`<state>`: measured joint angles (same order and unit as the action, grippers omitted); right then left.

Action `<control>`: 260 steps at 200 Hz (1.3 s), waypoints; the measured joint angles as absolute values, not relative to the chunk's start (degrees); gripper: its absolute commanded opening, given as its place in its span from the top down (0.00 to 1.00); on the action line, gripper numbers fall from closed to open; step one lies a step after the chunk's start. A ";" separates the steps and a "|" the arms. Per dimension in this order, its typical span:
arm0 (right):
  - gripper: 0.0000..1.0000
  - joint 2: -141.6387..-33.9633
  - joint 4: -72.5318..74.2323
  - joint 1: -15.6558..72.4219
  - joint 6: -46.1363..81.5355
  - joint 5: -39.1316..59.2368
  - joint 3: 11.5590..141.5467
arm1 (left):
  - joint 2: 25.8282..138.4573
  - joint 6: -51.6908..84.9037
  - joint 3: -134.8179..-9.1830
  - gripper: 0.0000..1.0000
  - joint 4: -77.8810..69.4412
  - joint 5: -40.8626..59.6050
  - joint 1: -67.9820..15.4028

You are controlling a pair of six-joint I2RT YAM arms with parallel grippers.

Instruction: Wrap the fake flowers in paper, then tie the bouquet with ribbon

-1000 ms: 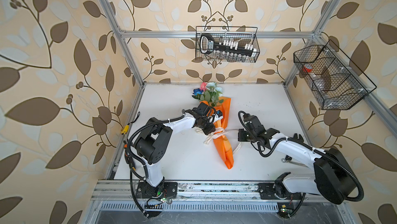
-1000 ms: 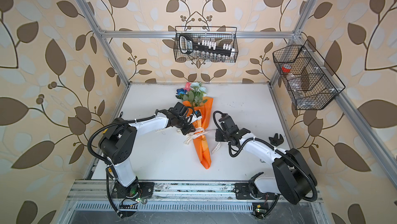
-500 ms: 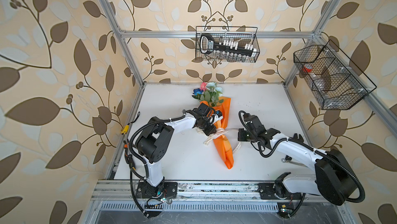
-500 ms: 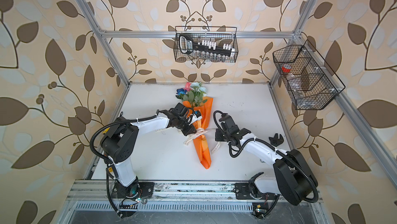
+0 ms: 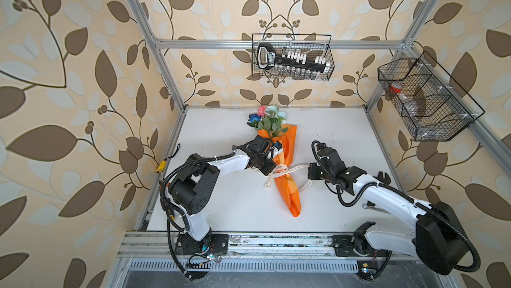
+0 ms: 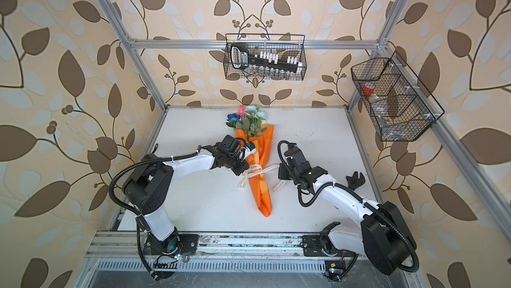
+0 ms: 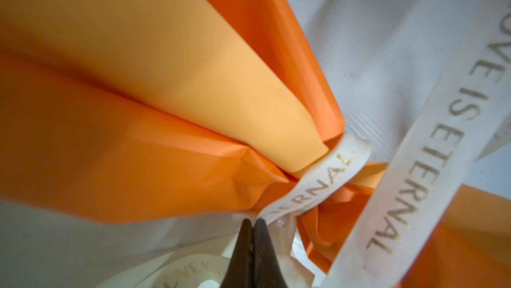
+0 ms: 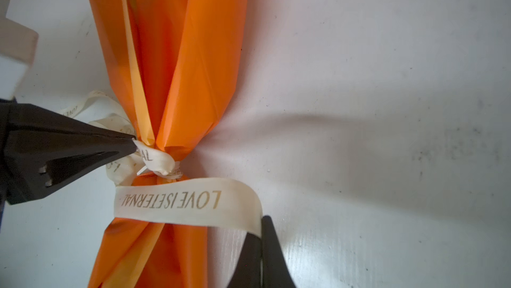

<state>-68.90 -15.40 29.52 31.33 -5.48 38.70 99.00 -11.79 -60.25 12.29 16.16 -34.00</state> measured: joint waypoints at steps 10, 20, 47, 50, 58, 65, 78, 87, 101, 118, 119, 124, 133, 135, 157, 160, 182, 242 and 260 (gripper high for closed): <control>1.00 -67.55 -15.53 29.52 31.31 -6.26 37.91 | 97.01 -11.07 -59.37 1.00 10.92 14.61 -34.37; 1.00 -66.59 -15.70 29.52 31.29 -6.57 37.06 | 94.85 -10.24 -58.57 1.00 9.47 13.52 -34.94; 1.00 -66.06 -16.58 29.85 31.31 -6.57 34.85 | 90.02 -8.60 -56.90 1.00 6.39 11.35 -36.07; 1.00 -66.06 -16.67 29.93 31.31 -6.57 34.63 | 89.69 -8.51 -56.80 1.00 6.15 11.33 -36.05; 1.00 -66.06 -16.93 30.20 31.38 -6.44 34.13 | 88.82 -8.34 -56.60 1.00 5.72 11.33 -36.10; 1.00 -66.06 -17.19 30.37 31.48 -6.39 33.87 | 88.36 -8.29 -56.53 1.00 5.52 11.33 -36.27; 1.00 -66.06 -17.43 30.55 31.94 -6.46 33.74 | 88.18 -8.12 -56.45 1.00 5.06 11.38 -36.40; 0.99 -66.22 -17.41 30.52 32.38 -6.83 33.74 | 88.25 -7.99 -56.29 1.00 4.91 11.38 -36.40; 0.88 -67.37 -17.45 30.48 33.08 -7.49 33.78 | 88.31 -7.64 -55.99 1.00 4.95 11.38 -36.40; 0.78 -70.19 -17.98 30.48 33.65 -8.08 34.09 | 88.47 -7.33 -55.88 1.00 4.93 11.38 -36.42; 0.78 -70.32 -18.00 30.48 33.80 -8.08 34.11 | 88.47 -7.33 -55.88 1.00 4.93 11.38 -36.42; 0.77 -71.16 -18.26 30.48 33.54 -8.21 34.24 | 88.47 -7.29 -55.86 1.00 4.93 11.38 -36.42; 0.77 -71.99 -18.59 30.48 33.41 -8.14 34.41 | 88.47 -7.25 -55.79 1.00 4.91 11.35 -36.42; 0.77 -72.07 -18.65 30.48 33.36 -8.12 34.46 | 88.47 -7.22 -55.77 1.00 4.91 11.35 -36.42; 0.77 -71.66 -18.74 30.50 31.73 -7.51 35.57 | 88.47 -7.22 -55.61 1.00 4.93 11.35 -36.45; 0.78 -71.44 -18.65 30.55 31.24 -7.27 35.86 | 88.47 -7.22 -55.61 1.00 4.93 11.35 -36.42; 0.81 -69.91 -17.06 31.88 28.38 -5.34 38.22 | 88.47 -7.18 -55.61 1.00 4.89 11.35 -36.45; 0.86 -78.02 -8.78 42.06 24.10 2.04 46.68 | 88.47 -6.50 -55.61 1.00 4.89 11.35 -36.45; 0.87 -80.82 -7.09 44.21 24.12 3.73 46.74 | 88.47 -6.07 -55.61 1.00 4.89 11.33 -36.45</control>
<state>-80.82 -7.09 44.21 24.12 3.73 46.74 88.47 -6.07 -55.61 4.89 11.33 -36.45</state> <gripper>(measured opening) 0.138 0.048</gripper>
